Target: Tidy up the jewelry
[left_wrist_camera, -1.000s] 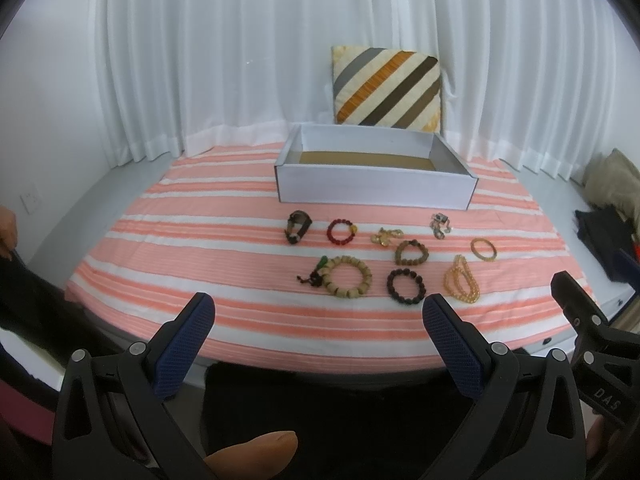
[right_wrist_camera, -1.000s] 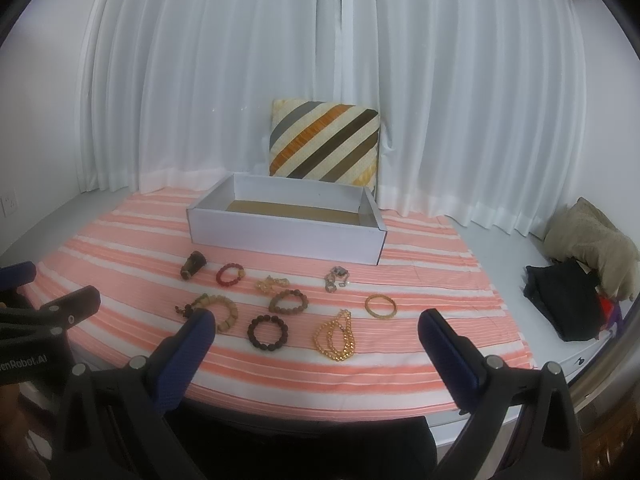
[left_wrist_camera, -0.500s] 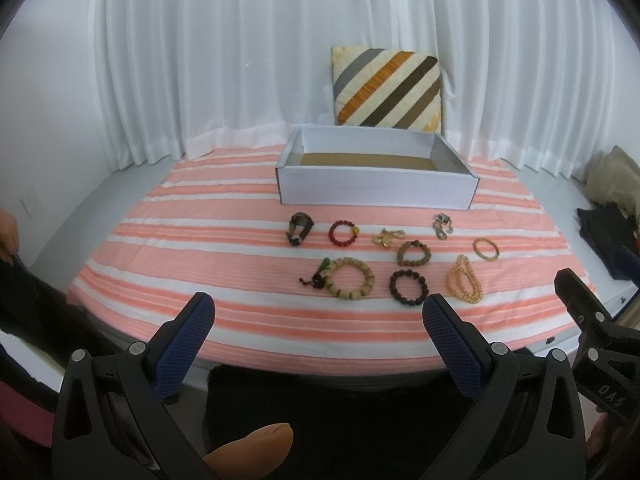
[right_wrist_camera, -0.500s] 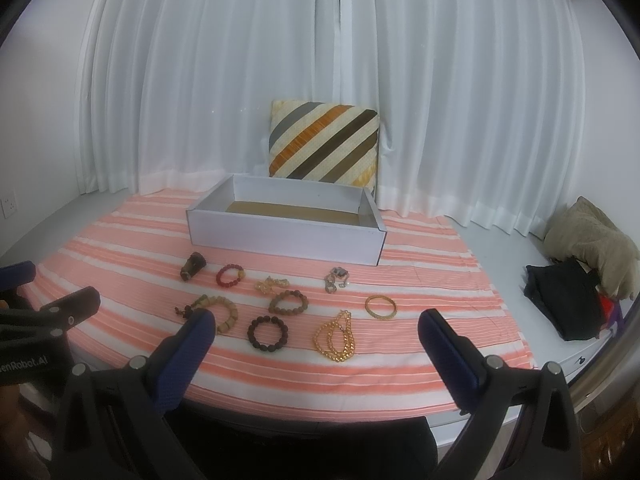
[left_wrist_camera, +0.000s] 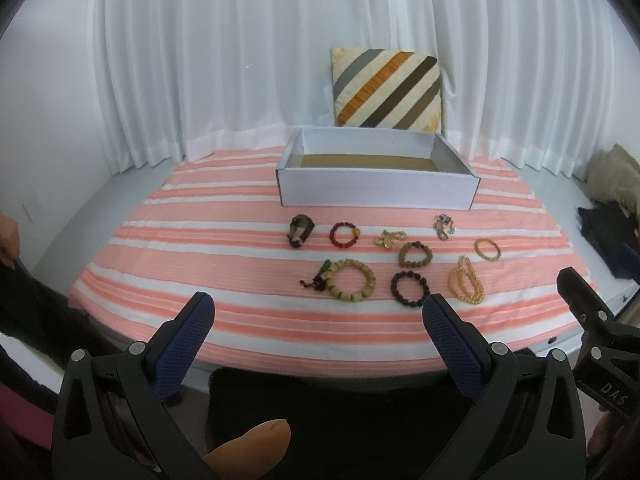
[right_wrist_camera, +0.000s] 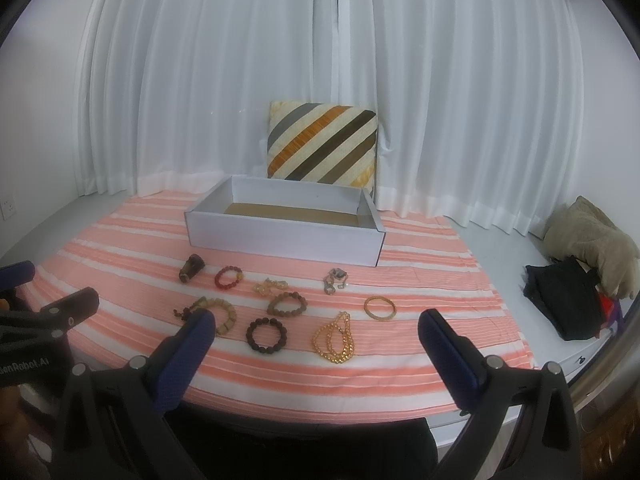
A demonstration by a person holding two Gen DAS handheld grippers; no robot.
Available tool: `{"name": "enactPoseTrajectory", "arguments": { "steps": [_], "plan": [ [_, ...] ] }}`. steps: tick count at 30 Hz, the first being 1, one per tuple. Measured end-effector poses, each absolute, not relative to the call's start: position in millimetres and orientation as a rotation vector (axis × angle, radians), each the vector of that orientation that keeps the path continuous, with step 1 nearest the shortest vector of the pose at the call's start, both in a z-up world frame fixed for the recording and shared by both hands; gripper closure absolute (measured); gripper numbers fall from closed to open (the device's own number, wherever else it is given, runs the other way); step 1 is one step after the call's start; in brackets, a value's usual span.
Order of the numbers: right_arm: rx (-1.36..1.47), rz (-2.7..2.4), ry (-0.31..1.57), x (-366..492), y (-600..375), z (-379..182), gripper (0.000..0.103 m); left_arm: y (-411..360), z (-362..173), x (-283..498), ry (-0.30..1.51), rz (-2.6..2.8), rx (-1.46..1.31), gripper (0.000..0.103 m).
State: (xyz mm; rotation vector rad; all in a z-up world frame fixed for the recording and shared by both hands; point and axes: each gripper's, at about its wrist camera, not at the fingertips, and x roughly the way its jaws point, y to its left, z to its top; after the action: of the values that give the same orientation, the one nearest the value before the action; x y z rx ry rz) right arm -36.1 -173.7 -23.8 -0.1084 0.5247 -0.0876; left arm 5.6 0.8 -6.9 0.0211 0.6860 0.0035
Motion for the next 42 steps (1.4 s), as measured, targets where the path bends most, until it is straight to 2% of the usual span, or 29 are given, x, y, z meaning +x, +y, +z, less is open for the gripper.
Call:
{"name": "enactPoseTrajectory", "arguments": {
  "steps": [30, 42],
  "plan": [
    [-0.093, -0.082, 0.489, -35, -178, -24, 0.0, -2, -13, 13, 0.689, -0.031, 0.04, 0.0],
    [-0.09, -0.062, 0.47, -20, -188, -58, 0.0, -3, -45, 41, 0.677, -0.043, 0.046, 0.0]
  ]
}}
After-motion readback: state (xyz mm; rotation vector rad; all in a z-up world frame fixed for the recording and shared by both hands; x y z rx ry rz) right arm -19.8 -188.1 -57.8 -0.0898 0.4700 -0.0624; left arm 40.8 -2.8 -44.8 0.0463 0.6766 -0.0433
